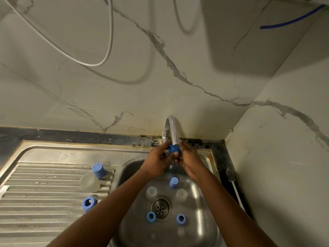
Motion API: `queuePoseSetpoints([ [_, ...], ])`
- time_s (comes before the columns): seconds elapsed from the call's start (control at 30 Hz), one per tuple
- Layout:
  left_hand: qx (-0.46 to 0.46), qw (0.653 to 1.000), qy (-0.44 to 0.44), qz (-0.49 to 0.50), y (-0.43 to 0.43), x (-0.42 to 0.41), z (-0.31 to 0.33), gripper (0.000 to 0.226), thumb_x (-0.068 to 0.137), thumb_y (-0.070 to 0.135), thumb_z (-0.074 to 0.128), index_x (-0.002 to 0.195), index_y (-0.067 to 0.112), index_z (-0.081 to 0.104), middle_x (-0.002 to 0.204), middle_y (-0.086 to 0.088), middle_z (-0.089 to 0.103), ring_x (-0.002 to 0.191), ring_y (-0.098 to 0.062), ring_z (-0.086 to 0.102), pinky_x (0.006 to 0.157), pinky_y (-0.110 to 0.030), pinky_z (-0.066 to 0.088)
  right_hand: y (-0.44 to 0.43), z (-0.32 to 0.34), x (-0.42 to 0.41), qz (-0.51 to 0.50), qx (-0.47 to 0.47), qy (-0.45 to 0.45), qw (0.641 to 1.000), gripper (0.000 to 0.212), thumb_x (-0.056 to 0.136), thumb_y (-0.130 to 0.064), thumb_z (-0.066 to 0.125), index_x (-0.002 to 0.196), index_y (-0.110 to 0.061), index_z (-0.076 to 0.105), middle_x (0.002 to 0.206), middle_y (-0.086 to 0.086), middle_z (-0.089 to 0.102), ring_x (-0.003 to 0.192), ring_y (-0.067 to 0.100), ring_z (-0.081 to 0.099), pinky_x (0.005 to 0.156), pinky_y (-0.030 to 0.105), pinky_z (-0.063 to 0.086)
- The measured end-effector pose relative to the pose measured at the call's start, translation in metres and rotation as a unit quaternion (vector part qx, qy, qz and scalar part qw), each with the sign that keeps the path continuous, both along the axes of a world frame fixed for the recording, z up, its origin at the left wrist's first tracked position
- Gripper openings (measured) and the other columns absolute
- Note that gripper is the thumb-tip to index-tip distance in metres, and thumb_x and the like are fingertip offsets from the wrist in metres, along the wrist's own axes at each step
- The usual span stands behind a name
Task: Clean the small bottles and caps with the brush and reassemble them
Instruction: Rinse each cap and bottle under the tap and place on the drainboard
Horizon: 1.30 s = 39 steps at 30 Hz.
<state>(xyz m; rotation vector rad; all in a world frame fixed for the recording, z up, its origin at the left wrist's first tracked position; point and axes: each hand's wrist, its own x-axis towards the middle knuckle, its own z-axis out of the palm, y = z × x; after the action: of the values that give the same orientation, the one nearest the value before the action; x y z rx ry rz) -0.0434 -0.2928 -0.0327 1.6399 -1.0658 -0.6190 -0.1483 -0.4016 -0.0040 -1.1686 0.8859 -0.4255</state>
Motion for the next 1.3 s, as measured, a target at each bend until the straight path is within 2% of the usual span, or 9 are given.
queuePoseSetpoints([
  [0.2,0.012,1.0,-0.009,-0.012,0.006,0.007,0.001,0.045,0.103,0.032,0.066,0.146,0.024,0.058,0.119,0.005,0.076,0.107,-0.011,0.074,0.097,-0.041,0.06,0.003,-0.01,-0.004,0.073,-0.045,0.018,0.996,0.033,0.096,-0.035,0.072,0.123,-0.016,0.067,0.092,0.005,0.07,0.085,0.017,0.067,0.076,0.03,0.054],
  [0.37,0.004,0.999,-0.038,-0.003,0.006,0.007,0.009,0.033,0.101,0.026,0.071,0.133,0.02,0.068,0.085,0.018,0.073,0.073,-0.003,0.068,0.072,-0.021,0.055,0.006,-0.005,0.003,0.072,-0.102,0.101,0.987,0.03,0.105,-0.043,0.054,0.115,-0.016,0.063,0.075,0.001,0.059,0.063,0.012,0.056,0.054,0.023,0.046],
  [0.6,0.009,0.997,-0.061,-0.041,0.004,0.014,0.021,0.026,0.098,0.024,0.074,0.123,0.026,0.071,0.103,0.006,0.077,0.091,-0.008,0.074,0.088,-0.033,0.062,0.006,-0.002,0.01,0.022,-0.08,0.142,0.986,0.036,0.112,-0.026,0.032,0.125,-0.01,0.061,0.081,0.006,0.062,0.064,0.015,0.058,0.041,0.016,0.042],
  [0.7,-0.012,0.998,-0.023,-0.064,0.006,0.015,0.019,0.027,0.099,0.016,0.073,0.126,0.017,0.071,0.109,0.004,0.077,0.101,-0.012,0.074,0.093,-0.03,0.06,0.007,0.0,0.005,0.02,0.021,0.078,0.997,0.036,0.112,-0.032,0.036,0.126,-0.011,0.062,0.072,0.005,0.063,0.058,0.014,0.053,0.046,0.022,0.041],
  [0.9,-0.04,0.989,0.12,0.082,0.008,0.013,0.004,0.029,0.101,0.023,0.071,0.128,0.014,0.071,0.114,0.0,0.078,0.108,-0.015,0.075,0.095,-0.04,0.062,-0.003,-0.009,-0.011,0.028,0.151,-0.138,0.978,0.035,0.101,-0.009,0.062,0.136,-0.008,0.061,0.132,0.02,0.066,0.115,0.034,0.071,0.084,0.035,0.061],
  [0.97,-0.024,0.994,0.062,0.083,0.012,0.012,0.0,0.022,0.101,0.026,0.071,0.12,0.017,0.074,0.106,0.002,0.079,0.096,-0.011,0.075,0.088,-0.038,0.062,-0.008,-0.014,-0.015,0.025,0.159,-0.164,0.973,0.043,0.097,0.0,0.064,0.139,-0.006,0.057,0.136,0.021,0.065,0.119,0.035,0.069,0.089,0.038,0.061],
  [1.07,0.023,0.998,-0.053,0.004,0.019,0.01,-0.001,0.025,0.097,0.018,0.073,0.122,0.02,0.072,0.133,0.009,0.067,0.119,-0.007,0.065,0.103,-0.039,0.057,-0.011,-0.02,-0.022,0.061,0.113,-0.141,0.982,0.05,0.09,0.012,0.065,0.136,-0.005,0.055,0.133,0.021,0.065,0.117,0.037,0.069,0.092,0.04,0.06],
  [1.2,0.172,0.961,-0.214,-0.037,0.021,0.006,0.017,0.065,0.092,0.018,0.074,0.151,0.031,0.052,0.168,0.001,0.03,0.144,-0.025,0.046,0.115,-0.044,0.047,-0.009,-0.019,-0.019,0.098,-0.061,-0.022,0.993,0.061,0.079,0.007,0.081,0.13,-0.017,0.057,0.134,0.011,0.065,0.118,0.029,0.068,0.097,0.046,0.06],
  [1.3,0.222,0.926,-0.307,0.003,0.019,0.005,0.027,0.082,0.093,0.023,0.072,0.161,0.043,0.031,0.174,0.0,0.014,0.151,-0.03,0.036,0.111,-0.048,0.051,-0.007,-0.013,-0.017,0.087,-0.187,0.064,0.976,0.06,0.081,-0.006,0.085,0.127,-0.032,0.058,0.127,-0.006,0.062,0.113,0.017,0.065,0.091,0.033,0.06],
])
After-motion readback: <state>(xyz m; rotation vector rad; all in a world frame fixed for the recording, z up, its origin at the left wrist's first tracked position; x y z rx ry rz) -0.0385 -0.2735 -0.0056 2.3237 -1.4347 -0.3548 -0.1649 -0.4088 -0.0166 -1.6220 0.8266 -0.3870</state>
